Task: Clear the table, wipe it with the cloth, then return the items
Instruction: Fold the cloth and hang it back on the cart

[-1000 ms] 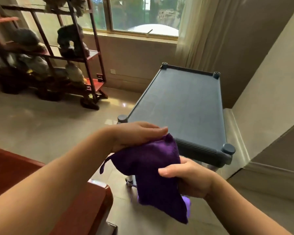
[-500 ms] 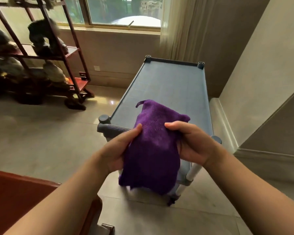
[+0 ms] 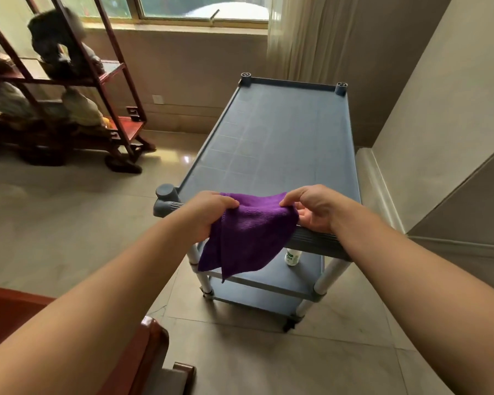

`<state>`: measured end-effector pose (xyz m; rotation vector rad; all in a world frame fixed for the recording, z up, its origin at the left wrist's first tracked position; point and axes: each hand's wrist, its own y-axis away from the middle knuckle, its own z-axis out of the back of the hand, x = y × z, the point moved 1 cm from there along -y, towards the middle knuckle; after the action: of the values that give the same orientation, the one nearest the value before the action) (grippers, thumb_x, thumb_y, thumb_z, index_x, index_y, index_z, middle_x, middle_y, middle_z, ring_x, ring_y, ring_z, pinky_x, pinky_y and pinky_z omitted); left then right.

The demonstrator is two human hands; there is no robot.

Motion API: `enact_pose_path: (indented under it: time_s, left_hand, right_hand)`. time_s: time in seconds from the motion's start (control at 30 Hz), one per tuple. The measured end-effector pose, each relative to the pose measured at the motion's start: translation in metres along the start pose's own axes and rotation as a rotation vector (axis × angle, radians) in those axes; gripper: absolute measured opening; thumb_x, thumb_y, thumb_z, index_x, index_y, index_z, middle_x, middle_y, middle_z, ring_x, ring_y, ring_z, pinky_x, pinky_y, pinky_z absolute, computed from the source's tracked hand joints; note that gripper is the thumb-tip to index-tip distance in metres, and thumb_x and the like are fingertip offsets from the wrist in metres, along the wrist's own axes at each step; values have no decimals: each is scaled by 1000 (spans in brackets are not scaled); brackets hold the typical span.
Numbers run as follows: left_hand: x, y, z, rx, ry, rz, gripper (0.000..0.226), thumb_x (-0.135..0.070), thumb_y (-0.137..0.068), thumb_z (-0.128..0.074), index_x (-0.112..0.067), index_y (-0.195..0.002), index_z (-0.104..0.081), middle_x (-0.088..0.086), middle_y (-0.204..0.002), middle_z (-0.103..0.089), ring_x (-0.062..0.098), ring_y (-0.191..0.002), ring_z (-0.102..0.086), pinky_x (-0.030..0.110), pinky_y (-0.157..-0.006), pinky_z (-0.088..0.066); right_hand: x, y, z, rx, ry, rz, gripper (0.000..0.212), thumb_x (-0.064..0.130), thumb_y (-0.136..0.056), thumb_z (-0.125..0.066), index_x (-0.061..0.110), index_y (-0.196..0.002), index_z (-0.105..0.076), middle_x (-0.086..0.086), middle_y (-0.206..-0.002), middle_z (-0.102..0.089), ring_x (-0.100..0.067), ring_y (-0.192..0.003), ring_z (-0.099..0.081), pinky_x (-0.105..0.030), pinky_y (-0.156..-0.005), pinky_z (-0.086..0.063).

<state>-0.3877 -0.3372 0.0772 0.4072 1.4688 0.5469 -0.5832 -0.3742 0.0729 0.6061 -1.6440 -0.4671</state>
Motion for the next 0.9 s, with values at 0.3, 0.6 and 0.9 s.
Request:
enact_pose_path:
  time_s: [0.3, 0.6, 0.9]
  left_hand:
    - [5, -20, 4, -282, -725, -295, 50, -32, -86, -67, -19, -130, -46, 6, -113, -61, 24, -99, -59, 38, -83, -49]
    - [14, -17, 12, -281, -1128, -340, 39, -49, -97, -40, -23, -101, -69, -1, -91, -68, 16, -79, -61, 35, -70, -50]
    - [37, 44, 75, -434, -737, -608, 41, -46, -96, -49, -21, -127, -59, 2, -121, -65, 18, -104, -61, 32, -80, -52]
  right_hand:
    - [-1, -17, -1, -88, 442, 57, 15, -10, -81, -66, -6, -96, -65, -18, -99, -59, -24, -83, -61, -32, -68, -58]
    - [-1, -17, -6, -134, 1275, 94, 27, 33, -81, -62, 8, -70, -64, -9, -67, -59, -23, -57, -53, -26, -49, -39]
    - [9, 2, -60, -199, 1236, 567, 29, 38, -87, -60, 17, -68, -68, -4, -72, -68, -23, -71, -61, -32, -61, -46]
